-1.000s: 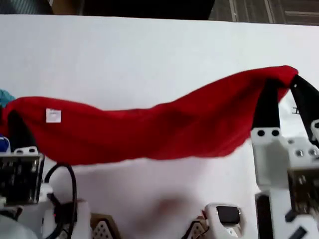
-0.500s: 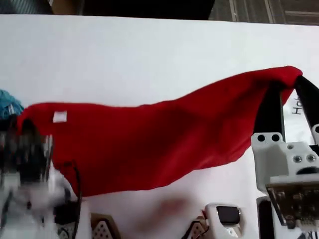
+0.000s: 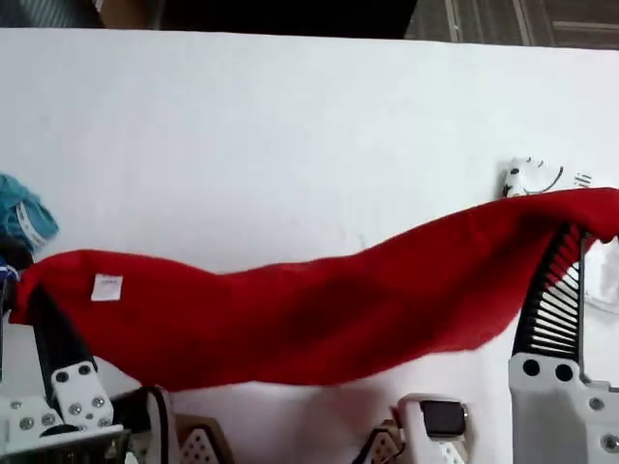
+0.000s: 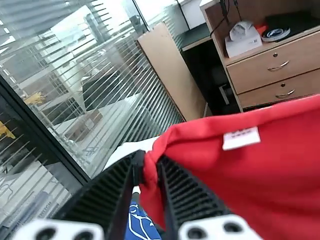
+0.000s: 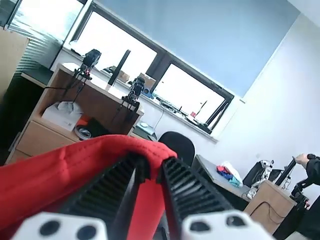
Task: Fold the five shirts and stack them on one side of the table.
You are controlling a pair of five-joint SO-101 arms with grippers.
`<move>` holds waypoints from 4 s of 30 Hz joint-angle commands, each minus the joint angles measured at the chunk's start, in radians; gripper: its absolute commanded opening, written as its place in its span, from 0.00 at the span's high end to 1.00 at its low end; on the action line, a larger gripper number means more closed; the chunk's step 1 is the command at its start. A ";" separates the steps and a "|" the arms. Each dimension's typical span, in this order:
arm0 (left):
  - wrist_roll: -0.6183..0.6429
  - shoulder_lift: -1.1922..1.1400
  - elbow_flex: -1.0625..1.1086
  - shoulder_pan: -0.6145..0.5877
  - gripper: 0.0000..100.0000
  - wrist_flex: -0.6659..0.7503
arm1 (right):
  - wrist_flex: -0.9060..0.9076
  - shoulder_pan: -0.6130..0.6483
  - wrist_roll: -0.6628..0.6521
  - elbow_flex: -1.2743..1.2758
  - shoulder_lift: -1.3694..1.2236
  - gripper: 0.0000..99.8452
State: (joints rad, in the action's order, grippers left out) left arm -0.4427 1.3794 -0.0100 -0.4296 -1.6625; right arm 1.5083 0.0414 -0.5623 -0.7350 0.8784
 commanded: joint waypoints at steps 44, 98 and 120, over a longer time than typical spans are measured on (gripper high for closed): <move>0.003 -0.612 0.582 0.058 0.98 1.043 | -0.417 -0.002 -0.048 0.304 -0.737 0.98; 0.074 -1.310 0.437 0.060 0.98 1.103 | -0.645 0.093 -0.193 0.101 -1.446 0.98; 0.075 -2.007 -0.817 0.063 0.98 0.450 | -0.812 0.114 -0.195 -0.069 -1.558 0.98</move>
State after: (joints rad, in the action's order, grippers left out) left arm -0.3721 -0.6153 -0.6559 -0.3682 -1.1776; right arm 0.7196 0.1519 -0.7541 -0.7457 -0.6759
